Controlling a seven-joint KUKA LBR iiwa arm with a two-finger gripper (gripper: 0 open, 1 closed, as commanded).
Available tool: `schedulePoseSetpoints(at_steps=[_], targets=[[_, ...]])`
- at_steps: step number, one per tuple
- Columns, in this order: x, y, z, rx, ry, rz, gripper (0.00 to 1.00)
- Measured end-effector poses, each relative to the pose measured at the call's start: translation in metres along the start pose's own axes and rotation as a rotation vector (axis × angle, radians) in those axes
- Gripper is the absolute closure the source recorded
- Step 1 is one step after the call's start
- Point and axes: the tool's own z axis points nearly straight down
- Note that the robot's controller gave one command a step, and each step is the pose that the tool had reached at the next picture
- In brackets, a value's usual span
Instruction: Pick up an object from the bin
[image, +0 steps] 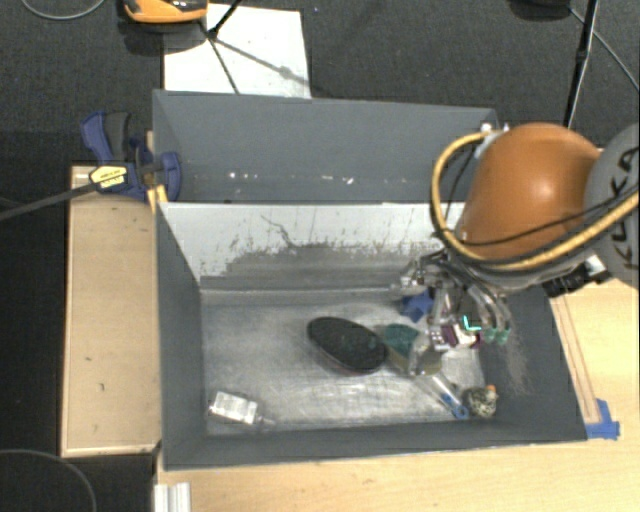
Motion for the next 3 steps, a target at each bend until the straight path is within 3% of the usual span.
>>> schedulePoseSetpoints(at_steps=[1,2,3], targets=[[-0.076,0.078,0.169,-0.002,-0.009,-0.294,0.00],[-0.039,0.041,0.167,0.000,-0.014,-0.385,0.00],[-0.042,0.043,0.165,-0.001,-0.025,-0.382,1.00]])
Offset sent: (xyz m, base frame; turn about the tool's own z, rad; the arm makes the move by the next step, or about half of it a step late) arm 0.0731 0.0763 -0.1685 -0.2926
